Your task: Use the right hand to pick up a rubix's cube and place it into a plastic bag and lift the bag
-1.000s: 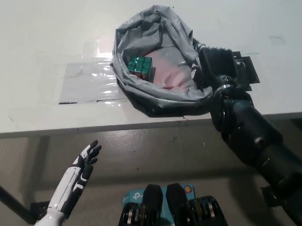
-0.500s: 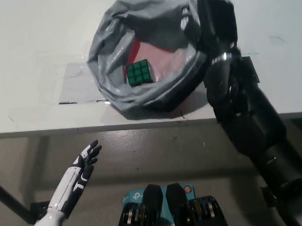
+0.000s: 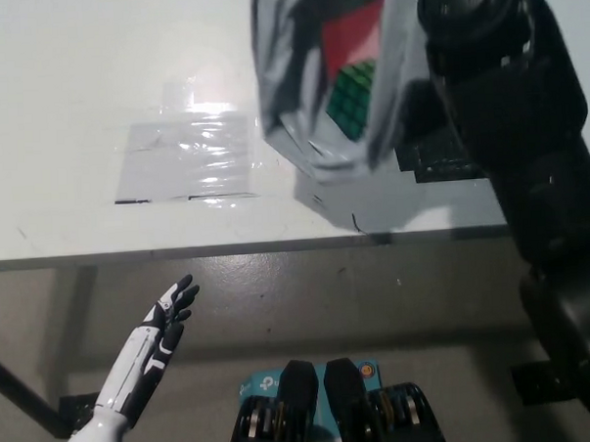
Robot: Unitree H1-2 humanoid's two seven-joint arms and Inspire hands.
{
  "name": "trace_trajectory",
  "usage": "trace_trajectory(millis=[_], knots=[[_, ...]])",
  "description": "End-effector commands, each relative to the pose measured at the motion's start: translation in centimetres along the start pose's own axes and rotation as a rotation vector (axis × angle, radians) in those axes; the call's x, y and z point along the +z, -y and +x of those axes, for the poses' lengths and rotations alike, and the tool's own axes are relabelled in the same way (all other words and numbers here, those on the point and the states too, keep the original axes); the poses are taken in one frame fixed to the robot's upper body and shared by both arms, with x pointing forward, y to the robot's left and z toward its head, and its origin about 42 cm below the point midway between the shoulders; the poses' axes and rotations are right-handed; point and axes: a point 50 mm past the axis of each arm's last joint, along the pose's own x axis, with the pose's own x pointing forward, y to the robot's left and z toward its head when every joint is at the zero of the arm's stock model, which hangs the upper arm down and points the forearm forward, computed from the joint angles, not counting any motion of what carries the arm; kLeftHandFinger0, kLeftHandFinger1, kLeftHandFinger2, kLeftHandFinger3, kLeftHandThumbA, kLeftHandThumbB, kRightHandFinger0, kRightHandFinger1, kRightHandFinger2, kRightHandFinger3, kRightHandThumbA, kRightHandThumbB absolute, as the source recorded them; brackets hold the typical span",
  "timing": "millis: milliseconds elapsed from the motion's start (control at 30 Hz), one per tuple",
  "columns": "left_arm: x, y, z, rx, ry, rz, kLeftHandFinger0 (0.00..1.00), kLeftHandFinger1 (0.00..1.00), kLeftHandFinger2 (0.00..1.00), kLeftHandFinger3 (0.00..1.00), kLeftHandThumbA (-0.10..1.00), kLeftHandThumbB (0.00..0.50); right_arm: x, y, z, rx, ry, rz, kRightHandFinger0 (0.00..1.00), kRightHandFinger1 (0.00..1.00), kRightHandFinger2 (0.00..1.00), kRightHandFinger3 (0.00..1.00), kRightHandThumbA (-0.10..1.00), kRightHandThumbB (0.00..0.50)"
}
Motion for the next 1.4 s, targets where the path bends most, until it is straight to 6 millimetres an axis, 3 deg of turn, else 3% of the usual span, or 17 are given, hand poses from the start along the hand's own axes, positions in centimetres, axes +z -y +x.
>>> trace_trajectory(millis=[0, 133, 167, 200, 300, 400, 500, 533, 667, 800, 833, 1033, 1233, 1367], knots=[[1.5, -0.5, 1.1, -0.001, 0.075, 0.029, 1.0, 1.0, 1.0, 1.0, 1.0, 0.258, 15.7, 8.2, 6.6, -0.093, 0.205, 0.161, 0.0, 0.36, 0.81, 0.93, -0.1, 0.182], [1.6, -0.5, 1.4, -0.005, 0.08, 0.028, 1.0, 1.0, 1.0, 1.0, 1.0, 0.26, 17.9, 9.9, 7.4, -0.124, 0.231, 0.147, 0.0, 0.39, 0.82, 0.9, -0.1, 0.17], [1.6, -0.5, 1.5, -0.005, 0.081, 0.026, 1.0, 1.0, 1.0, 1.0, 1.0, 0.26, 18.3, 10.2, 7.6, -0.128, 0.236, 0.141, 0.01, 0.42, 0.85, 0.94, -0.1, 0.181], [1.7, -0.5, 1.6, -0.005, 0.083, 0.025, 1.0, 1.0, 1.0, 1.0, 1.0, 0.259, 18.7, 10.5, 7.8, -0.132, 0.241, 0.13, 0.02, 0.43, 0.85, 0.91, -0.1, 0.189], [1.9, -0.7, 1.7, -0.005, 0.084, 0.032, 1.0, 1.0, 1.0, 1.0, 1.0, 0.257, 18.7, 10.5, 8.2, -0.139, 0.251, 0.1, 0.0, 0.34, 0.78, 0.86, -0.1, 0.19], [2.1, -0.7, 1.8, -0.009, 0.08, 0.031, 1.0, 1.0, 1.0, 1.0, 1.0, 0.273, 18.4, 10.4, 8.4, -0.146, 0.245, 0.089, 0.0, 0.35, 0.8, 0.95, -0.1, 0.198], [1.9, -0.5, 1.9, -0.016, 0.081, 0.025, 1.0, 1.0, 1.0, 1.0, 1.0, 0.276, 15.7, 9.1, 8.6, -0.143, 0.206, 0.07, 0.0, 0.33, 0.75, 0.75, -0.1, 0.22], [1.9, -0.5, 1.9, -0.016, 0.081, 0.024, 1.0, 1.0, 1.0, 1.0, 1.0, 0.277, 15.4, 8.8, 8.6, -0.139, 0.202, 0.071, 0.0, 0.33, 0.75, 0.74, -0.1, 0.22], [2.0, -0.6, 1.9, -0.015, 0.082, 0.034, 1.0, 1.0, 1.0, 1.0, 1.0, 0.269, 12.1, 6.4, 8.5, -0.091, 0.151, 0.086, 0.0, 0.35, 0.82, 0.83, -0.1, 0.209], [2.0, -0.3, 2.0, -0.021, 0.081, 0.029, 1.0, 1.0, 1.0, 1.0, 1.0, 0.27, 8.8, 3.5, 7.9, -0.043, 0.104, 0.092, 0.0, 0.34, 0.8, 0.82, -0.1, 0.2], [1.9, -0.3, 2.0, -0.023, 0.08, 0.029, 1.0, 1.0, 1.0, 1.0, 1.0, 0.274, 8.1, 2.7, 7.6, -0.031, 0.092, 0.095, 0.0, 0.29, 0.75, 0.82, -0.1, 0.193], [1.9, -0.1, 2.0, -0.038, 0.077, 0.036, 1.0, 1.0, 1.0, 1.0, 1.0, 0.288, 6.3, -0.7, 6.3, 0.003, 0.046, 0.107, 0.0, 0.22, 0.69, 0.82, -0.1, 0.189], [2.0, -0.3, 1.8, -0.041, 0.066, 0.047, 1.0, 1.0, 1.0, 1.0, 1.0, 0.308, 5.4, -2.3, 5.5, 0.023, 0.017, 0.134, 0.0, 0.24, 0.72, 0.85, -0.1, 0.19], [2.0, -0.3, 1.7, -0.046, 0.062, 0.048, 1.0, 1.0, 1.0, 1.0, 1.0, 0.297, 3.3, -4.2, 4.4, 0.039, -0.037, 0.181, 0.0, 0.28, 0.75, 0.87, -0.1, 0.182]])
